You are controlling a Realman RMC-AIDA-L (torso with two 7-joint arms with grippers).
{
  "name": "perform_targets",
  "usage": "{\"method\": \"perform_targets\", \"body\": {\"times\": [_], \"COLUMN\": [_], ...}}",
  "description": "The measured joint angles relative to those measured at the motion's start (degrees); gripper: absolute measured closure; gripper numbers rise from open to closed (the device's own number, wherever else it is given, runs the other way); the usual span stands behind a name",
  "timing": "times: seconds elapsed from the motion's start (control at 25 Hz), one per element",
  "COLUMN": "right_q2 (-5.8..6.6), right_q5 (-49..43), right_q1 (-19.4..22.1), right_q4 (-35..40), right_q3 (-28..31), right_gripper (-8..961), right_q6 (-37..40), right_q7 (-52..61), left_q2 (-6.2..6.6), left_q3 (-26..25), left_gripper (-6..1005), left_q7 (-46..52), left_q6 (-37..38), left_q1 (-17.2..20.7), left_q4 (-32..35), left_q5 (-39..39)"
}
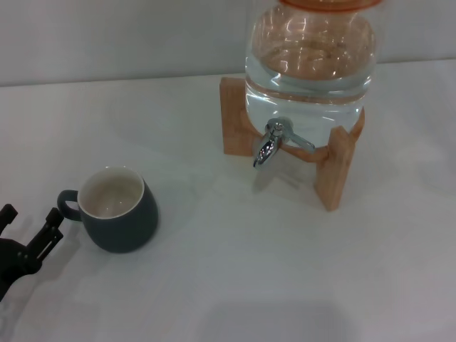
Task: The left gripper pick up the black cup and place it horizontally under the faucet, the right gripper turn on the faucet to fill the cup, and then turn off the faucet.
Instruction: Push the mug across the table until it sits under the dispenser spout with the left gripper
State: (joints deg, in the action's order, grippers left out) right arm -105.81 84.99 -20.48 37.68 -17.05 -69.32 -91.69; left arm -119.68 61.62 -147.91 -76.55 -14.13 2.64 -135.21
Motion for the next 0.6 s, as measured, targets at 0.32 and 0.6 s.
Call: {"method": "perform_targets", "body": {"times": [0.32, 0.6], "right_q2": [-0.03, -0.13], "right_q5": [0.0, 0.0], "right_q1": [0.41, 0.44], "right_q4": [-0.1, -0.06], "right_q3": [0.0, 0.0], "right_gripper": [111, 112], "right_q6": [0.07, -0.09], "right_q7": [-0.04, 0.0], "left_q2": [0.14, 0.19], "left_q3": [-0.01, 0.09], "left_gripper": [111, 111], "left_q7": [0.03, -0.74], "left_q6": [-0.01, -0.01], "left_q1": [0.2, 0.41], "left_q4": [0.26, 0.08], "left_q5": [-1.52, -1.42]}}
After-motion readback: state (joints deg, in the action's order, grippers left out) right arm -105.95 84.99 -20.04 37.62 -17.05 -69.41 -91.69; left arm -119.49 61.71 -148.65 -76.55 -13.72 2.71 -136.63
